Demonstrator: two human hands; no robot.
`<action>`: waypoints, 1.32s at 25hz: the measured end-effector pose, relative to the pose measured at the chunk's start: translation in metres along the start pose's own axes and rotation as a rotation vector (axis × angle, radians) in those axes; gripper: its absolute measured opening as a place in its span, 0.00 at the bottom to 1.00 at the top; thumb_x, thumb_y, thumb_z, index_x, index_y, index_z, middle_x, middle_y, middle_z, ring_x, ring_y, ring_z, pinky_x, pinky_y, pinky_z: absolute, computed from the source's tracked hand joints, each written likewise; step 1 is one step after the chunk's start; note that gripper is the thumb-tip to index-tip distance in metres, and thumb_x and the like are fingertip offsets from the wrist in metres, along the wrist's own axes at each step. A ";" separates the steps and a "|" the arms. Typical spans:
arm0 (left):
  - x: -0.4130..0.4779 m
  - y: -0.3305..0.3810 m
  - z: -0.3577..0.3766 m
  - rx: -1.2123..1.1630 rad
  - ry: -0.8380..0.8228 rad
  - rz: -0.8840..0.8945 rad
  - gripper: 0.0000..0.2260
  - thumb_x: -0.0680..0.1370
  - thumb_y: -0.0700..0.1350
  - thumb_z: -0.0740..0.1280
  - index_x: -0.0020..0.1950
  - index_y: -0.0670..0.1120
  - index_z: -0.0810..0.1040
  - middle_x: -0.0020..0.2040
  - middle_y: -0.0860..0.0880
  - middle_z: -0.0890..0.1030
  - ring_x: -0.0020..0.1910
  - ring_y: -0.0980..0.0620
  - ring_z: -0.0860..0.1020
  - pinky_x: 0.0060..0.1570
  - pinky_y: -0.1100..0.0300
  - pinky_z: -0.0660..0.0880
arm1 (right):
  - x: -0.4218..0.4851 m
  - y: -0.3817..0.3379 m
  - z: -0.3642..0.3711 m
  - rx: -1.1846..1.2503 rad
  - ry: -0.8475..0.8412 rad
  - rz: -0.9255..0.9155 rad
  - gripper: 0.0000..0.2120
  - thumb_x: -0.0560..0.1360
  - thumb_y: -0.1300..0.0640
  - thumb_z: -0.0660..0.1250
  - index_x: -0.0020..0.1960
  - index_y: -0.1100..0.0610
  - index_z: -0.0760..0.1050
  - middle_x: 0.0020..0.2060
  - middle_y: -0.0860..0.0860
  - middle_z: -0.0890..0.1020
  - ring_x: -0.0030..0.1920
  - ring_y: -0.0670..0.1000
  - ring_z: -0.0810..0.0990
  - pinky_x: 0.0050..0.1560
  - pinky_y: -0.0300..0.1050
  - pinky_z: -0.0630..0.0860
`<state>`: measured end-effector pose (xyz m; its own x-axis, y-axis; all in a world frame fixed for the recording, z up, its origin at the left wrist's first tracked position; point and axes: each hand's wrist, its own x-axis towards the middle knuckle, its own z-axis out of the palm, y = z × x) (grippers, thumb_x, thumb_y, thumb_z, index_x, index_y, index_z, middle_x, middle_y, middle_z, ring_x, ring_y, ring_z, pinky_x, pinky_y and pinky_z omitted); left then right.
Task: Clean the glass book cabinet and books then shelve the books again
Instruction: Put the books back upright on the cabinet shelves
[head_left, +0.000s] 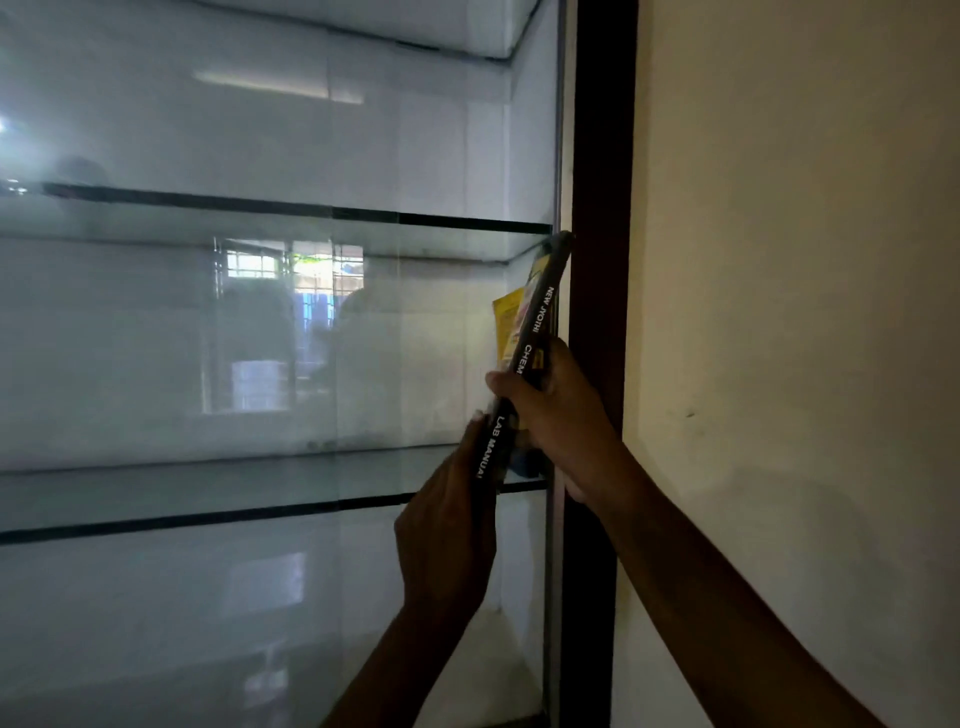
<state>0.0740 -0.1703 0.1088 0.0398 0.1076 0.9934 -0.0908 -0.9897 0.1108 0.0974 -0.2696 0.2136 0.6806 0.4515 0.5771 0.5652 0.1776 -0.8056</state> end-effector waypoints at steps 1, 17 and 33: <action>0.008 -0.003 0.009 -0.043 -0.005 0.003 0.21 0.77 0.46 0.58 0.69 0.44 0.64 0.60 0.44 0.79 0.59 0.54 0.76 0.59 0.53 0.73 | 0.010 -0.004 -0.004 0.004 0.024 -0.015 0.23 0.75 0.57 0.66 0.68 0.54 0.65 0.58 0.54 0.77 0.54 0.53 0.78 0.56 0.55 0.77; 0.022 -0.051 0.104 -0.477 -0.638 -0.355 0.32 0.75 0.66 0.51 0.73 0.58 0.39 0.78 0.47 0.44 0.76 0.51 0.43 0.73 0.47 0.53 | 0.099 0.064 -0.010 -0.397 0.026 -0.066 0.21 0.78 0.62 0.61 0.70 0.60 0.63 0.65 0.58 0.73 0.63 0.55 0.74 0.52 0.36 0.69; 0.041 -0.056 0.085 -0.473 -0.853 -0.259 0.31 0.79 0.50 0.62 0.73 0.55 0.44 0.76 0.44 0.55 0.73 0.47 0.60 0.67 0.57 0.61 | 0.004 0.115 -0.017 -0.252 0.200 -0.162 0.21 0.77 0.65 0.61 0.69 0.53 0.66 0.64 0.48 0.69 0.62 0.40 0.70 0.54 0.20 0.66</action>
<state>0.1657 -0.1182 0.1406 0.7961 0.0269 0.6046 -0.3567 -0.7862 0.5046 0.1736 -0.2624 0.1256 0.6366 0.2503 0.7295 0.7534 0.0004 -0.6576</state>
